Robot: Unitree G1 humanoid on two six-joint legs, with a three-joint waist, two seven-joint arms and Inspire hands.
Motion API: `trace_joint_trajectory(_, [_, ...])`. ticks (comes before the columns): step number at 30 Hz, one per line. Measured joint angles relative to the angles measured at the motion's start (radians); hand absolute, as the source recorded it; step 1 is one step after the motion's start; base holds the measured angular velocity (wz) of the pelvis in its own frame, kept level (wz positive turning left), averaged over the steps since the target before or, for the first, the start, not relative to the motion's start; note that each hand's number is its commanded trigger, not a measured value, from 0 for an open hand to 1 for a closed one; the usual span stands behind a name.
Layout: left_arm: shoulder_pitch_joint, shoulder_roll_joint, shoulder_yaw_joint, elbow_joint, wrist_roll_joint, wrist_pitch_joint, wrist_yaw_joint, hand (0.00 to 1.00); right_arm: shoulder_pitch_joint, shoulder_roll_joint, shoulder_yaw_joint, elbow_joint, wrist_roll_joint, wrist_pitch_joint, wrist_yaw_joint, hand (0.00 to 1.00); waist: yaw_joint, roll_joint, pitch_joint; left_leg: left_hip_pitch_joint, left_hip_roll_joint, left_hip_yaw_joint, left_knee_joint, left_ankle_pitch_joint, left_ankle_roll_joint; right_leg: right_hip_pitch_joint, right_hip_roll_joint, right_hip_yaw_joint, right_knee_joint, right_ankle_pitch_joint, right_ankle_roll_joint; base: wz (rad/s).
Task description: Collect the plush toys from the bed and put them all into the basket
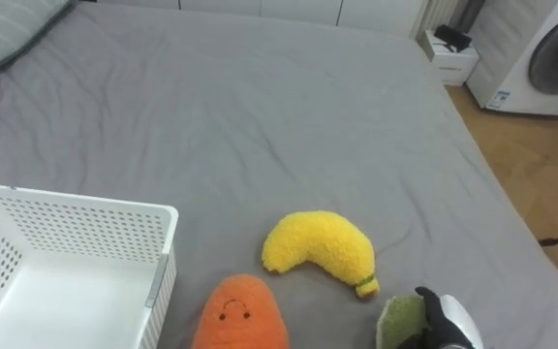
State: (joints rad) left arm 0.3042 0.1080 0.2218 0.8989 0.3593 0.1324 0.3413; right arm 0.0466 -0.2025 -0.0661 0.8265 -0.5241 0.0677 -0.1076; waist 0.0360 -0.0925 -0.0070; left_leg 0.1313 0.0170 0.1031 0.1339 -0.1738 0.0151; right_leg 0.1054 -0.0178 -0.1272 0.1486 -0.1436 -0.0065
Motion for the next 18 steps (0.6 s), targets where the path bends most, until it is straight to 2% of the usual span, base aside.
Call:
trace_joint_trajectory(9, [-0.003,0.002,-0.008,-0.001,0.0,0.013,0.0,0.0,-0.009,-0.005,-0.007,0.013,-0.037,0.044,-0.013,1.0,0.0,0.0,0.0008,-0.001,0.0,0.0,0.0,0.0,-0.001,-0.001,0.0,0.0,0.001,-0.004,-0.001,0.0])
trace_joint_trajectory(18, [-0.006,0.002,-0.01,0.001,-0.007,0.012,-0.001,0.0,-0.008,-0.004,0.003,0.012,-0.042,0.043,-0.003,1.0,0.004,-0.002,0.0025,0.002,-0.005,-0.001,-0.001,0.0,-0.001,-0.001,0.001,-0.001,0.002,-0.003,-0.001,0.0])
